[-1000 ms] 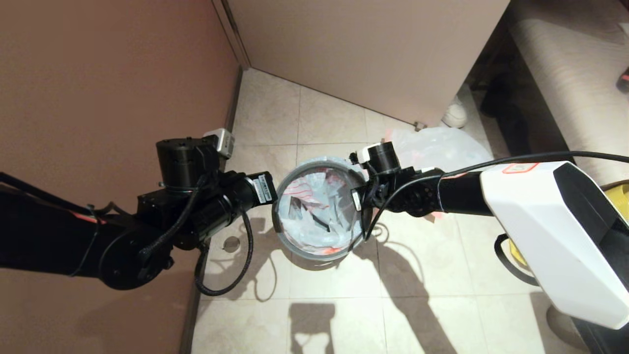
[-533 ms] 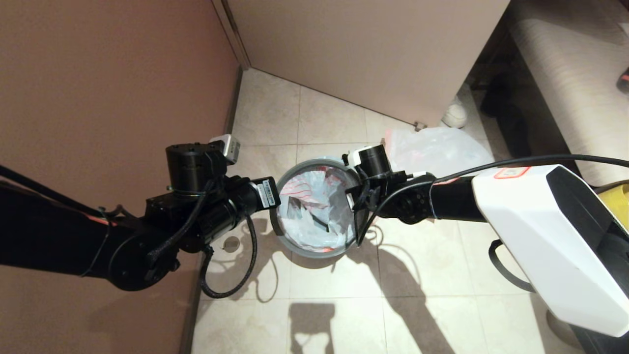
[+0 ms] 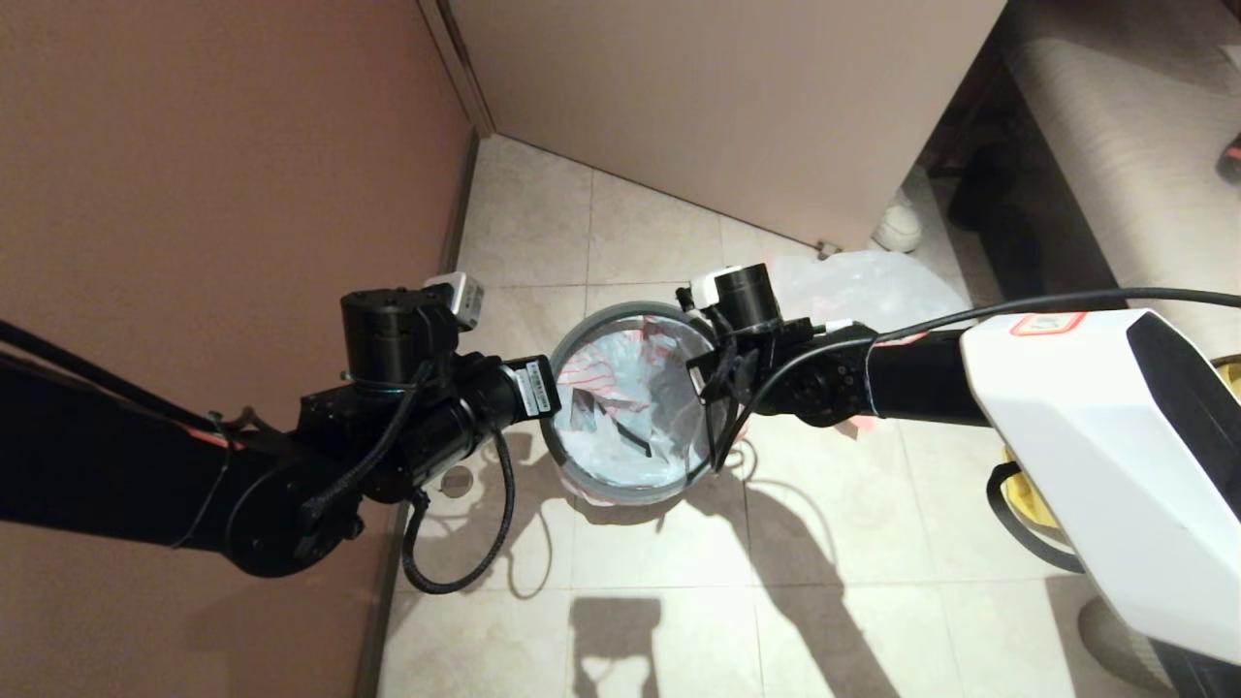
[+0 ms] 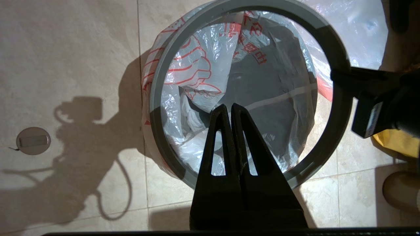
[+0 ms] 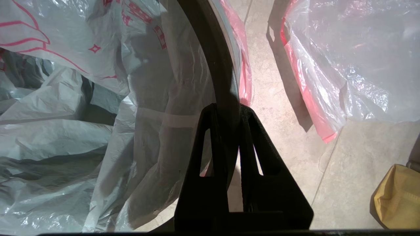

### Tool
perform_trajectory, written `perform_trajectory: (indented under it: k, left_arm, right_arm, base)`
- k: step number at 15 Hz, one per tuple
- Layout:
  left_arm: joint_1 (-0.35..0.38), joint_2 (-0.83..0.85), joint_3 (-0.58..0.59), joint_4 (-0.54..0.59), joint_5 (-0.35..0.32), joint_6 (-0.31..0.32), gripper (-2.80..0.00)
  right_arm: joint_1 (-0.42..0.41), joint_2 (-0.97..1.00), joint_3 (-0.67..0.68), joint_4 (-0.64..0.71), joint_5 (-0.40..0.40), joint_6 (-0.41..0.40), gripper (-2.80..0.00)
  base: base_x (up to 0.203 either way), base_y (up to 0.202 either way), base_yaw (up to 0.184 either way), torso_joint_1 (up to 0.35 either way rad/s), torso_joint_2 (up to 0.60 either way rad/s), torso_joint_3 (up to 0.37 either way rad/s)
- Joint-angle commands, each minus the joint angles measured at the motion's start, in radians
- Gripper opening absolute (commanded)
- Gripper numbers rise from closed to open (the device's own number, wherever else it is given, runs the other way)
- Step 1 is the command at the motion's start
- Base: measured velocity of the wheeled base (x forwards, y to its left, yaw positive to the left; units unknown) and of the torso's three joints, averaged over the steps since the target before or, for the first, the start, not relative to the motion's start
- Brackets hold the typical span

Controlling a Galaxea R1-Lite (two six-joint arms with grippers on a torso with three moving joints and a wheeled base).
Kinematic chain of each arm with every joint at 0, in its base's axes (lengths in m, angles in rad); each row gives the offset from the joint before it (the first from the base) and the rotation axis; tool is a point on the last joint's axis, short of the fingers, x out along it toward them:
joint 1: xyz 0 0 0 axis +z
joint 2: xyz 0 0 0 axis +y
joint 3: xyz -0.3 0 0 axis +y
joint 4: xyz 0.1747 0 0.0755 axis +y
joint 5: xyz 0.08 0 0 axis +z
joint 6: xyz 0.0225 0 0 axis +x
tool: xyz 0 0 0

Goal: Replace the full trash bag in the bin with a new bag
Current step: Place the trash can ring on the trash can

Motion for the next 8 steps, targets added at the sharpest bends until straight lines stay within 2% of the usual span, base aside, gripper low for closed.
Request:
perform_trajectory:
  k: [1,8]
  left_arm:
    - [-0.019,0.024,0.009,-0.004,0.003,-0.002,-2.80]
    - [-0.030,0.041,0.012,-0.006,0.004,-0.002,-2.80]
  right_arm:
    - [-0.006,-0.035,0.001,0.007,0.006,0.002,-2.80]
    - [-0.015,-0.038,0.002,0.039,0.056,0.022,-2.80]
  base:
    - [0.000,0.000,0.000,0.000,0.00,0.000]
    - [0.000,0.000,0.000,0.000,0.00,0.000]
